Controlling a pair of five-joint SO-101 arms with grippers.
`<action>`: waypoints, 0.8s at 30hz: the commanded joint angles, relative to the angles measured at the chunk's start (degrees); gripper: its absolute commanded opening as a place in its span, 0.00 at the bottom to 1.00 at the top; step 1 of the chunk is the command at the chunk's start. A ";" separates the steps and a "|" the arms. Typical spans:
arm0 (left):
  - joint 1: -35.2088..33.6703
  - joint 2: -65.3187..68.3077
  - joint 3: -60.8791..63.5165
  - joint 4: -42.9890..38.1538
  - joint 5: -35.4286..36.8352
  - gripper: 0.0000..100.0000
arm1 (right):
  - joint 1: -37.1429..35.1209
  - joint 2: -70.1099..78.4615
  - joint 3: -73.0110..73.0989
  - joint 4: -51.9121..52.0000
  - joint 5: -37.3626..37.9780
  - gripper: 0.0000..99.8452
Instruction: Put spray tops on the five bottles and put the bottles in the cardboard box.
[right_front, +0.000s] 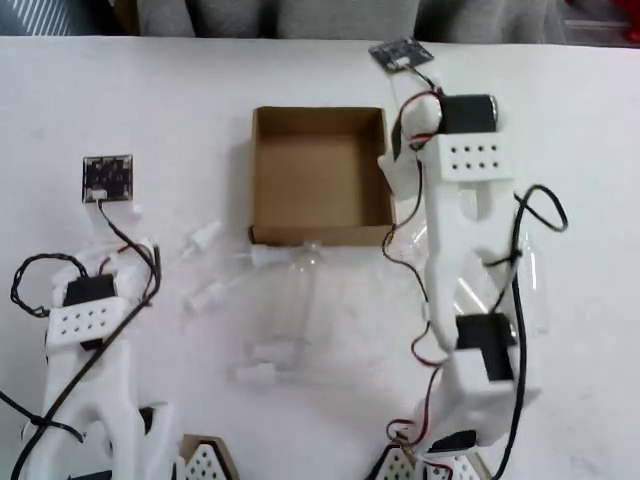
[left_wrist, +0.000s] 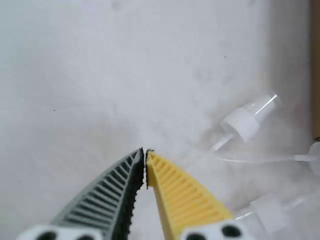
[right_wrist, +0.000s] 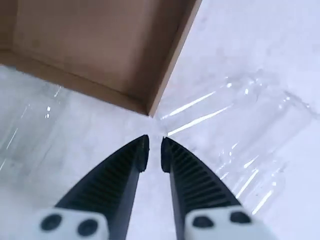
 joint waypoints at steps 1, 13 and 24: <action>-1.71 0.04 -0.35 -2.73 0.09 0.02 | -2.86 -14.20 12.75 1.19 4.40 0.02; -6.90 0.13 1.49 -8.44 0.70 0.02 | -28.70 -51.30 54.77 -6.73 5.01 0.02; -11.65 10.86 -5.27 -7.91 5.01 0.02 | -54.11 -70.37 77.27 -14.37 8.62 0.14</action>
